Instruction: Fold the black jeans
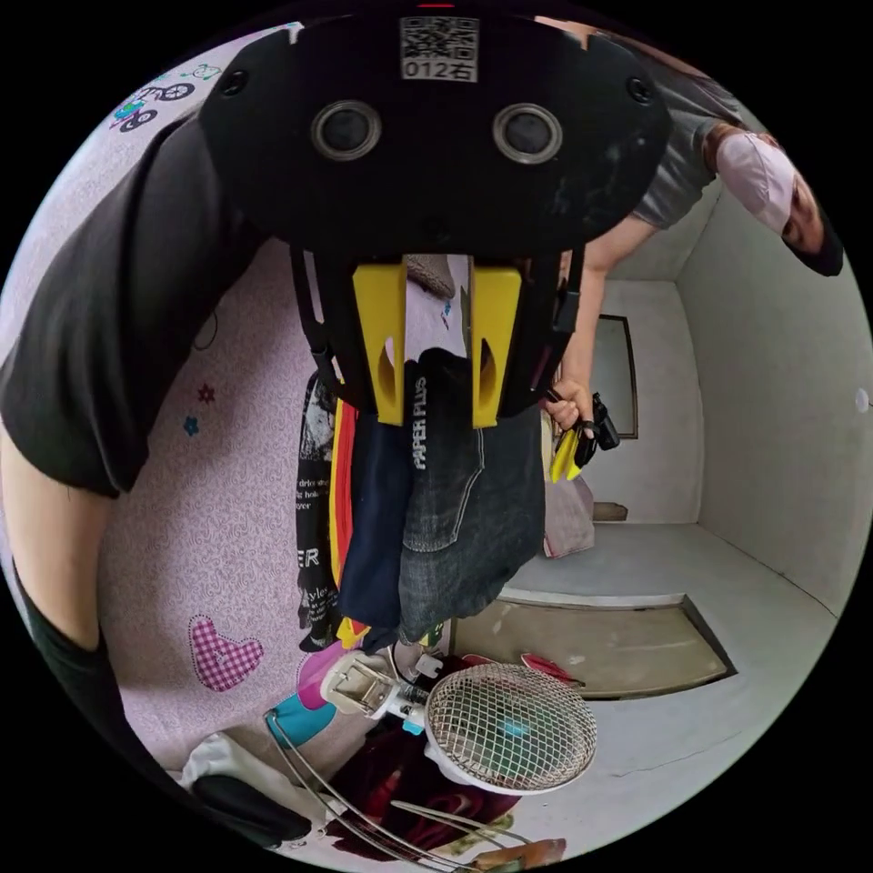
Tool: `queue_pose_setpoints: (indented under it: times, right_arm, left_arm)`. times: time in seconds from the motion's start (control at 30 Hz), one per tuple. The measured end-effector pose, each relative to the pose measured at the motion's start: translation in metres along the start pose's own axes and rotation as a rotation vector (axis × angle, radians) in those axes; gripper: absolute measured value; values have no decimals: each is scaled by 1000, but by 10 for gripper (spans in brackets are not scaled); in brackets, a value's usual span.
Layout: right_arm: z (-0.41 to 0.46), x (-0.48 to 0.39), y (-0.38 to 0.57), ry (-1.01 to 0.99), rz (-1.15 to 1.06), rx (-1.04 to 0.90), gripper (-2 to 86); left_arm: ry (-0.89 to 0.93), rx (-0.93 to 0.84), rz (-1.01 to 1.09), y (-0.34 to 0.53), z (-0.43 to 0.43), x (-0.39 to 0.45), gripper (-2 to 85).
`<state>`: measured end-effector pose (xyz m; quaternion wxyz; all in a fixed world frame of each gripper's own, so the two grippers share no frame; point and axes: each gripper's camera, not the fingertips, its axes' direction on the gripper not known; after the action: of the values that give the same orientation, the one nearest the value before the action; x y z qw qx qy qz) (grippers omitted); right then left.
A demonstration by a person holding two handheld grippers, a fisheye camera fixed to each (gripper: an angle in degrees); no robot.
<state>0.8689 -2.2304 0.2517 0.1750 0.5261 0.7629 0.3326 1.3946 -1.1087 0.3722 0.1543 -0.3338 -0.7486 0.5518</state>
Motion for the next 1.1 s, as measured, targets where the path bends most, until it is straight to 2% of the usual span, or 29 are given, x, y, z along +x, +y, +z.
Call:
queue_pose_setpoints:
  times: [0.13, 0.2, 0.3, 0.47, 0.53, 0.73, 0.87, 1.03, 1.1]
  right_arm:
    - [23, 11, 17, -78, 49, -67, 119]
    - [33, 12, 18, -94, 63, -70, 111]
    - [47, 4, 20, -99, 18, -57, 78]
    - [75, -35, 24, 144, -157, -49, 61]
    - [82, -43, 26, 166, -163, -41, 60]
    - [91, -62, 40, 36, -70, 28, 71]
    - [89, -83, 54, -35, -46, 84, 75]
    - [110, -120, 57, -72, -29, 81, 67]
    - [119, -137, 58, -36, -37, 81, 59]
  left_arm:
    - [-45, -69, 97, -11, 23, 38, 35]
    - [-186, -197, 115, -22, 53, 42, 20]
    - [-272, -332, 83, -28, 83, 19, 7]
    - [-160, -314, 33, -24, 81, -21, 0]
    - [-109, -295, -3, -19, 77, -33, -1]
    - [-95, -224, -4, -7, 61, -27, 2]
    - [-37, -67, 34, 11, 10, 6, 5]
    - [-111, -178, 124, 53, -13, 48, 4]
    - [-238, -282, 142, 71, -5, 51, 1]
